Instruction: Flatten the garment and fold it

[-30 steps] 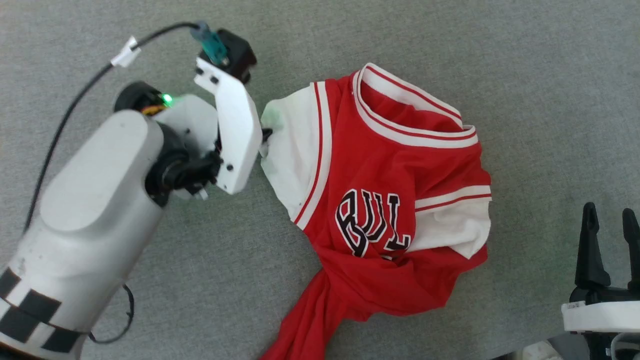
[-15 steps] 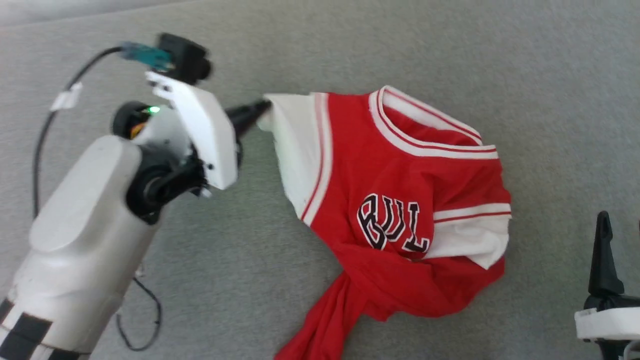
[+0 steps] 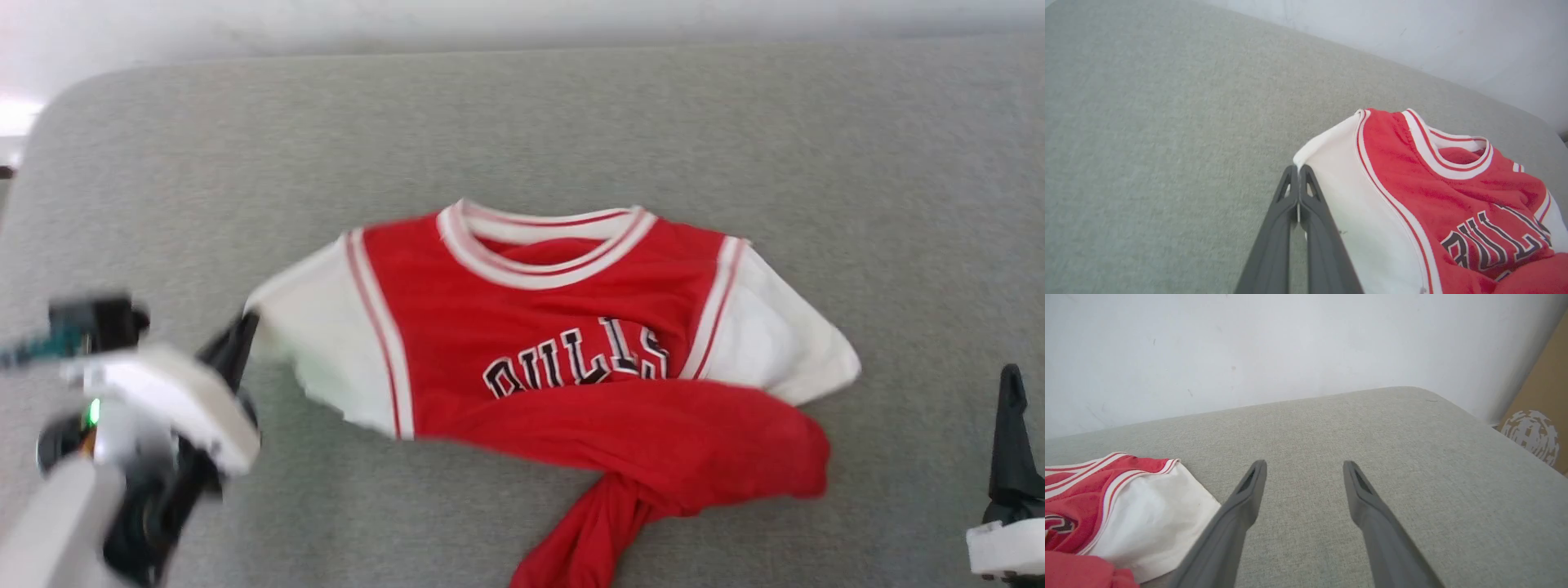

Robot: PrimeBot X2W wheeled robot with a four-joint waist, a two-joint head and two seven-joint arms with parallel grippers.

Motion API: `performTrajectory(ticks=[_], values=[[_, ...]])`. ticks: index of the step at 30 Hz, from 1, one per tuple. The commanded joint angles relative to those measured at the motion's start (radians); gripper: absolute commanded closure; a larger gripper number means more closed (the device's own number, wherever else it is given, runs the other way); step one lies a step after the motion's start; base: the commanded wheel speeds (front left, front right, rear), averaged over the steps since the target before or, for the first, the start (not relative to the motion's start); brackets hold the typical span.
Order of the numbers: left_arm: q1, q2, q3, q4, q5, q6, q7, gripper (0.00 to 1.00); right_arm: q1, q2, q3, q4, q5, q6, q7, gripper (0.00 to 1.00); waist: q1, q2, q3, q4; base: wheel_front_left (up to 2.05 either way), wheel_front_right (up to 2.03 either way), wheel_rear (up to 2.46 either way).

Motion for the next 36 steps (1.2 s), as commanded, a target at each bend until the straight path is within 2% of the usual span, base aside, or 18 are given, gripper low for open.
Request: performTrajectory(ticks=[1,5,11,12,13,14,15,20,26,32,36], values=[[0.093,0.004,0.015,-0.027,-0.001,0.041,-0.034,1.00,0.014,0.003,-0.010,-0.011,-0.009,-0.001,0.009,0.00,0.0002,0.0000,-0.035,0.066,0.00,0.00,0.00],[0.218,-0.031,0.016,-0.032,-0.020,0.068,-0.079,1.00,0.016,0.003,-0.009,-0.024,-0.014,-0.001,0.028,0.00,0.0002,0.0000,-0.036,0.091,0.00,0.00,0.00],[0.256,-0.095,-0.007,0.015,-0.019,0.067,-0.137,1.00,0.007,0.003,0.002,-0.032,-0.022,-0.001,0.047,0.00,0.0002,0.0000,-0.048,0.108,0.00,0.00,0.00],[0.254,-0.100,-0.004,0.016,-0.015,0.065,-0.151,0.61,0.008,0.003,0.002,-0.033,-0.023,-0.001,0.050,0.00,0.0002,0.0000,-0.051,0.108,0.00,0.00,0.00],[0.254,-0.100,-0.004,0.016,-0.015,0.065,-0.151,0.61,0.008,0.003,0.002,-0.033,-0.023,-0.001,0.050,0.00,0.0002,0.0000,-0.051,0.108,0.00,0.00,0.00],[0.251,-0.102,0.001,0.015,-0.011,0.066,-0.166,0.14,0.009,0.003,0.001,-0.035,-0.024,-0.001,0.052,0.00,0.0002,0.0000,-0.053,0.108,0.00,0.00,0.00],[0.249,-0.104,0.008,0.011,-0.008,0.069,-0.180,0.00,0.010,0.003,0.000,-0.036,-0.024,-0.001,0.054,0.00,0.0002,0.0000,-0.055,0.108,0.00,0.00,0.00],[0.250,-0.092,0.034,-0.036,0.012,0.085,-0.223,0.00,0.017,0.003,-0.004,-0.033,-0.019,-0.001,0.054,0.00,0.0002,0.0000,-0.061,0.099,0.00,0.00,0.00],[0.243,-0.025,0.022,-0.090,0.076,0.118,-0.198,0.00,0.019,0.003,0.001,-0.027,-0.012,-0.001,0.048,0.00,0.0002,0.0000,-0.055,0.090,0.00,0.00,0.00],[0.170,0.074,-0.094,-0.080,0.176,0.100,-0.033,0.00,0.011,0.003,0.009,-0.036,-0.017,-0.001,0.055,0.00,0.0002,0.0000,-0.027,0.079,0.00,0.00,0.00],[0.121,0.110,-0.162,-0.058,0.215,0.089,0.088,0.00,0.003,0.003,0.012,-0.046,-0.023,-0.001,0.063,0.00,0.0002,0.0000,0.002,0.068,0.00,0.00,0.00]])
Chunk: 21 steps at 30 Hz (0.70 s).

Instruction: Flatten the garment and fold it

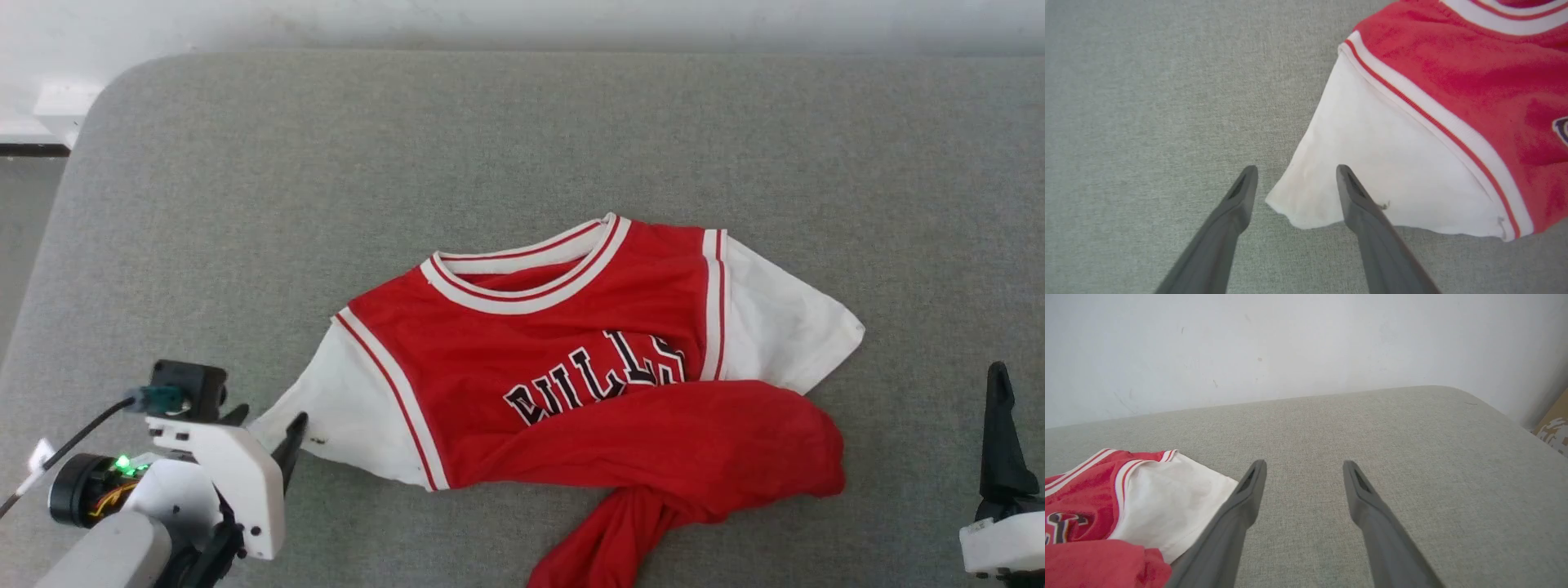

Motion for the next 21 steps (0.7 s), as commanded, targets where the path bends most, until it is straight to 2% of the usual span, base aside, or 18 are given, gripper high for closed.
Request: performTrajectory(ticks=[1,8,11,15,16,18,21], values=[[-0.024,0.010,-0.021,0.007,0.010,-0.013,0.035,0.00,-0.009,0.002,0.001,-0.008,-0.005,-0.001,0.002,0.00,0.0000,0.0000,0.023,-0.011,0.00,0.00,0.00],[-0.069,0.028,-0.079,0.054,0.024,-0.031,0.159,0.00,-0.015,0.002,-0.005,-0.019,-0.005,-0.001,0.005,0.00,0.0000,0.0000,0.067,-0.020,0.00,0.00,0.00],[-0.079,0.026,-0.087,0.083,0.027,-0.021,0.185,0.00,-0.021,0.002,-0.008,-0.022,-0.007,-0.001,0.006,0.00,0.0000,0.0000,0.077,-0.019,0.00,0.00,0.00],[-0.086,0.012,-0.103,0.116,0.018,-0.036,0.202,0.00,-0.028,0.002,-0.011,-0.026,-0.013,-0.001,0.011,0.00,0.0000,0.0000,0.082,-0.016,0.00,0.00,0.00],[-0.086,0.007,-0.105,0.122,0.009,-0.043,0.206,1.00,-0.029,0.002,-0.012,-0.026,-0.014,-0.001,0.012,0.00,0.0000,0.0000,0.082,-0.014,0.00,0.00,0.00],[-0.086,-0.002,-0.111,0.128,-0.009,-0.064,0.213,1.00,-0.031,0.002,-0.013,-0.026,-0.017,-0.001,0.015,0.00,0.0000,0.0000,0.079,-0.012,0.00,0.00,0.00],[-0.088,-0.019,-0.093,0.131,-0.024,-0.063,0.180,1.00,-0.029,0.002,-0.015,-0.025,-0.021,-0.001,0.017,0.00,0.0000,0.0000,0.067,-0.004,0.00,0.00,0.00]])
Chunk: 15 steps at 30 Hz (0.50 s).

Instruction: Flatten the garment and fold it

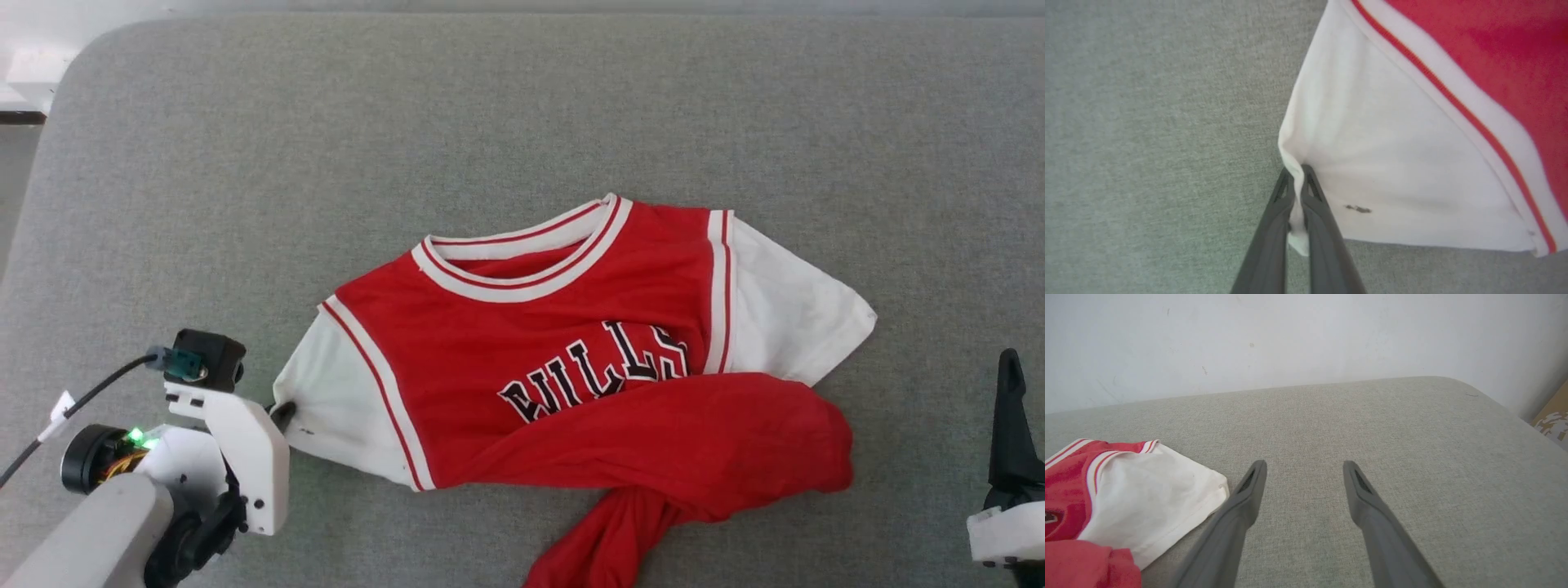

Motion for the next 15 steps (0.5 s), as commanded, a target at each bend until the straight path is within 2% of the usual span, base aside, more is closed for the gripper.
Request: performTrajectory(ticks=[1,10,13,15], values=[[0.029,-0.025,-0.013,0.040,-0.007,0.007,-0.011,1.00,-0.007,0.002,-0.001,-0.003,-0.005,-0.001,0.004,0.00,-0.0001,0.0000,-0.014,0.007,0.00,0.00,0.00],[0.082,-0.091,0.076,-0.036,-0.025,0.064,-0.224,1.00,-0.015,0.002,0.038,-0.008,-0.013,-0.001,0.030,0.00,-0.0001,0.0000,-0.074,0.027,0.00,0.00,0.00],[0.109,-0.106,0.077,-0.067,-0.026,0.073,-0.255,1.00,-0.063,0.002,0.075,-0.035,-0.032,-0.001,0.087,0.00,-0.0001,0.0000,-0.089,0.033,0.00,0.00,0.00],[0.123,-0.114,0.075,-0.082,-0.029,0.077,-0.264,1.00,-0.109,0.002,0.098,-0.044,-0.036,-0.001,0.162,0.00,-0.0001,0.0000,-0.094,0.035,0.00,0.00,0.00]])
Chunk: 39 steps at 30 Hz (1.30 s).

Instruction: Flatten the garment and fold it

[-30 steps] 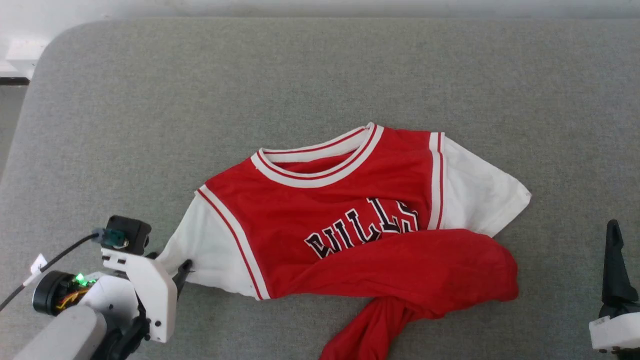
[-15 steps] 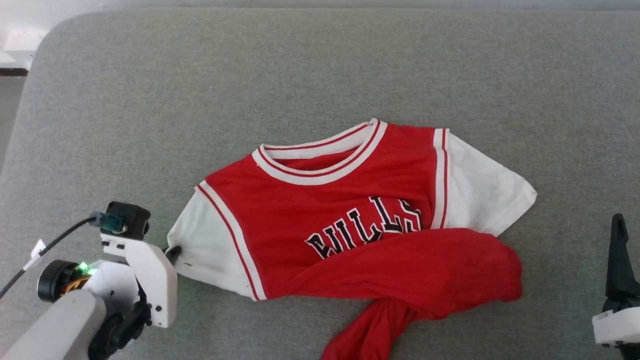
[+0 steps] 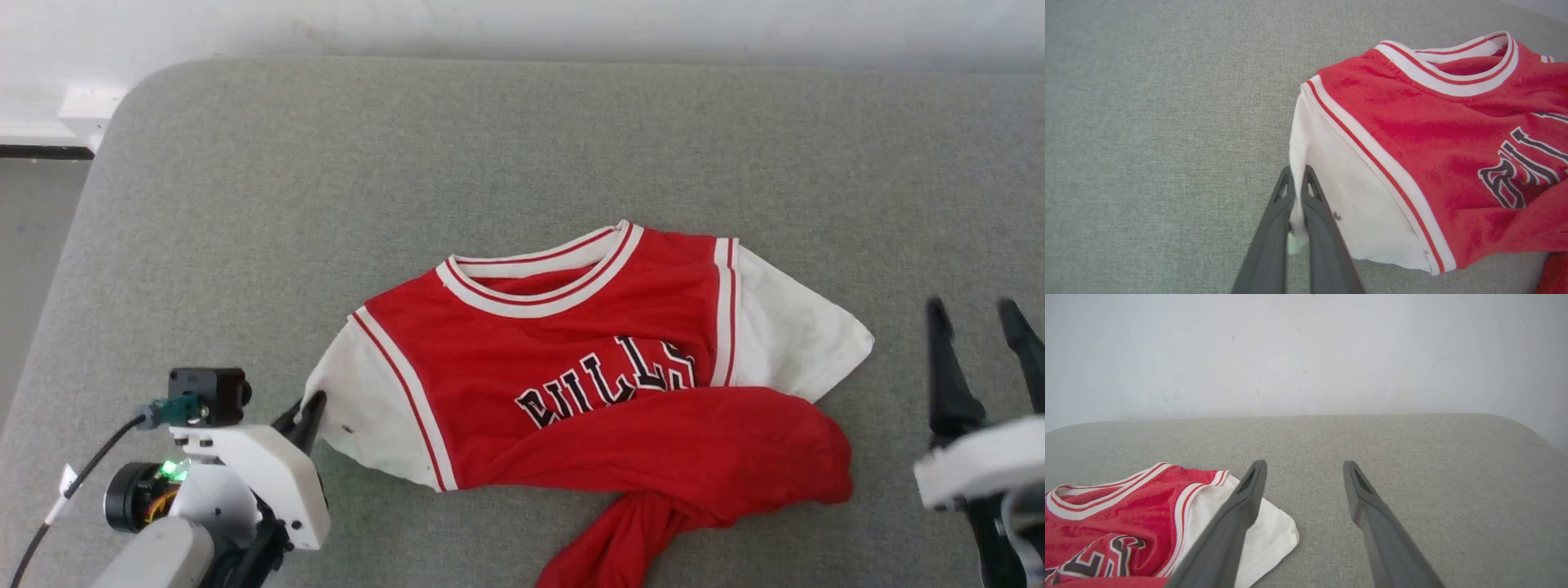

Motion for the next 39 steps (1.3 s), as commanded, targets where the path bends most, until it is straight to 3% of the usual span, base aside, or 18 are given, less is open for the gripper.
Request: performTrajectory(ticks=[1,8,13,20,32,33,35,36,37,39], values=[[0.016,-0.006,-0.001,-0.013,0.002,0.009,-0.009,1.00,-0.062,0.002,0.022,-0.008,-0.017,-0.001,0.077,0.00,-0.0001,0.0000,-0.010,0.008,0.00,0.00,0.00],[-0.001,-0.014,-0.014,-0.031,0.010,0.006,-0.009,1.00,-0.220,-0.021,0.095,0.045,-0.084,-0.001,0.504,0.00,-0.0001,0.0000,0.007,0.027,0.00,0.00,0.00],[-0.030,-0.023,-0.024,-0.031,0.012,-0.008,-0.005,1.00,-0.271,-0.107,0.130,0.073,-0.095,-0.001,0.717,0.00,-0.0001,0.0000,0.041,0.052,0.00,0.00,0.00],[-0.066,-0.037,-0.029,-0.020,0.011,-0.028,-0.014,1.00,-0.289,-0.160,0.106,0.085,-0.096,-0.001,0.799,0.00,-0.0001,0.0000,0.092,0.076,0.00,0.00,0.00],[-0.105,-0.038,-0.026,0.003,0.001,-0.047,-0.013,1.00,-0.262,-0.124,0.082,0.140,-0.057,-0.001,0.909,0.01,-0.0001,0.0000,0.134,0.088,0.00,0.00,0.00],[-0.109,-0.038,-0.026,0.005,0.000,-0.048,-0.013,1.00,-0.263,-0.122,0.082,0.144,-0.057,-0.001,0.916,0.53,-0.0001,0.0000,0.136,0.089,0.00,0.00,0.00],[-0.115,-0.038,-0.025,0.010,-0.001,-0.050,-0.013,1.00,-0.266,-0.116,0.076,0.149,-0.055,-0.001,0.921,0.86,-0.0001,0.0000,0.140,0.090,0.00,0.00,0.00],[-0.115,-0.038,-0.025,0.010,-0.001,-0.050,-0.013,1.00,-0.266,-0.116,0.076,0.149,-0.055,-0.001,0.921,0.86,-0.0001,0.0000,0.140,0.090,0.00,0.00,0.00],[-0.118,-0.040,-0.023,0.013,-0.003,-0.050,-0.014,1.00,-0.269,-0.108,0.072,0.151,-0.054,-0.001,0.922,1.00,-0.0001,0.0000,0.141,0.091,0.00,0.00,0.00],[-0.120,-0.042,-0.019,0.019,-0.009,-0.051,-0.017,1.00,-0.277,-0.100,0.073,0.151,-0.056,-0.001,0.916,1.00,-0.0001,0.0000,0.137,0.089,0.00,0.00,0.00]])
